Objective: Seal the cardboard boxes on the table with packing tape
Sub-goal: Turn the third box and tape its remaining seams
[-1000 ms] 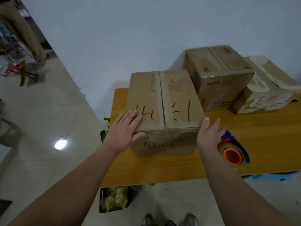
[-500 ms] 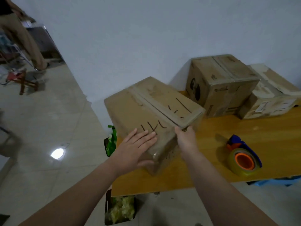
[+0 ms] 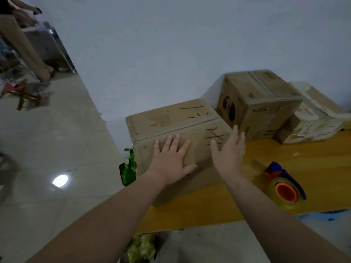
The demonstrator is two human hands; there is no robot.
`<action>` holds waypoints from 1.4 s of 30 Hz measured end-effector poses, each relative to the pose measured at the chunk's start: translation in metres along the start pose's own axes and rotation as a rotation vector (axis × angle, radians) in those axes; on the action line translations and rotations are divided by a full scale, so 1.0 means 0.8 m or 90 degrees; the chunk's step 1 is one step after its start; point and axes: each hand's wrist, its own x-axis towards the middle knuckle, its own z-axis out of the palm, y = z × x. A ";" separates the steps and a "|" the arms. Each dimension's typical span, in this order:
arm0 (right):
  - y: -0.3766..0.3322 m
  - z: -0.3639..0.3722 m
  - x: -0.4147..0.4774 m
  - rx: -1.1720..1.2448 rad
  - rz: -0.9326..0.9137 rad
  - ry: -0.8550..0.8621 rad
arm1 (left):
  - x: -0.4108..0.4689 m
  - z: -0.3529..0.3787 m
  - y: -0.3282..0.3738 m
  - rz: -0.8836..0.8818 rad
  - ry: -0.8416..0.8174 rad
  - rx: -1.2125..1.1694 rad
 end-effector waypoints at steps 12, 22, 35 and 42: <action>-0.009 0.044 0.012 0.436 0.296 -0.188 | -0.026 -0.012 -0.072 0.211 -0.068 -0.037; 0.015 0.017 0.072 0.297 0.155 -0.235 | -0.018 0.002 0.008 0.201 0.029 0.027; 0.283 -0.128 0.140 -0.254 0.088 -0.294 | 0.118 0.010 0.256 0.058 0.151 0.007; 0.360 -0.127 0.147 -0.189 0.182 -0.468 | 0.118 0.015 0.264 0.016 0.140 0.021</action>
